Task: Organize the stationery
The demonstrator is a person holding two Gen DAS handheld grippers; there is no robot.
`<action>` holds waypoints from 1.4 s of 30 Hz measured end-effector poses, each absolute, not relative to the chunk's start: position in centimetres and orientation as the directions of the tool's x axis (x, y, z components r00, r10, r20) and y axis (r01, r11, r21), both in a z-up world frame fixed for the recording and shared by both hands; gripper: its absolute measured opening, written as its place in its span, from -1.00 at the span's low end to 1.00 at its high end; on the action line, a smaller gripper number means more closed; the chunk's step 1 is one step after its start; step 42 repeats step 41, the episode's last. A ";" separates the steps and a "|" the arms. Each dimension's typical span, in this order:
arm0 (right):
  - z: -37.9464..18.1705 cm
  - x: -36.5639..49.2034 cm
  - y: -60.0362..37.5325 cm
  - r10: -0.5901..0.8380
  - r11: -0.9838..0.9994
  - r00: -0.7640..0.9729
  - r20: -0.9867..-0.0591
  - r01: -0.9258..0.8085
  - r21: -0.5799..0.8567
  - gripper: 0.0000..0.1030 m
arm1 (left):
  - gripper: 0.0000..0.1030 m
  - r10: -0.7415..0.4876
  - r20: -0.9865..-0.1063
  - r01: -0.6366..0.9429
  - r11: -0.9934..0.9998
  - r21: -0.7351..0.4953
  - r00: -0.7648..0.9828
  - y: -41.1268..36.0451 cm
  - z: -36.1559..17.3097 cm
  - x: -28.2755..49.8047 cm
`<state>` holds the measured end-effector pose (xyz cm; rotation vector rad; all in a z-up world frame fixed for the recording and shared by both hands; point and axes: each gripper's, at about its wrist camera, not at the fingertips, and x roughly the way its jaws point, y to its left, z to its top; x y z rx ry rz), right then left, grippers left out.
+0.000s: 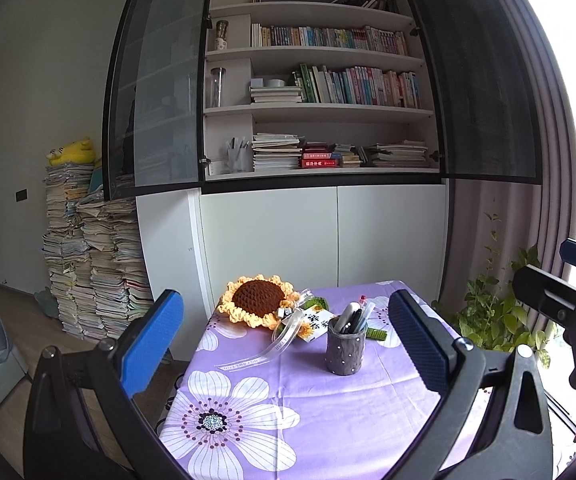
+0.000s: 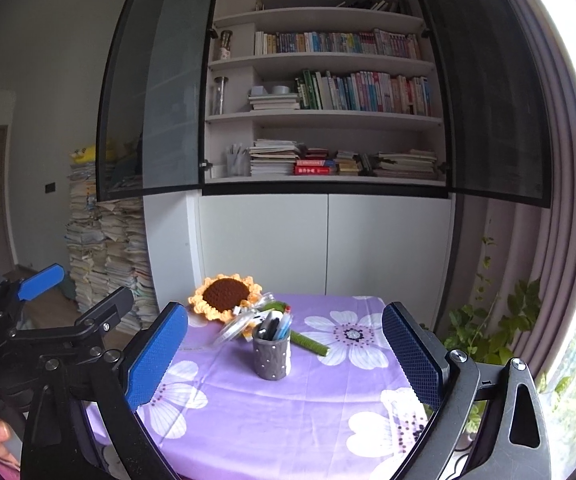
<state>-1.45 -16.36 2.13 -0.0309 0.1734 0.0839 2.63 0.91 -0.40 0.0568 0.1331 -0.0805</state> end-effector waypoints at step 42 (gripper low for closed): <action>2.5 -2.7 -16.6 0.080 0.996 0.985 -0.151 -0.084 -0.020 0.90 | 0.98 -0.069 -0.094 0.075 0.995 0.062 0.993 0.3 0.1 1.5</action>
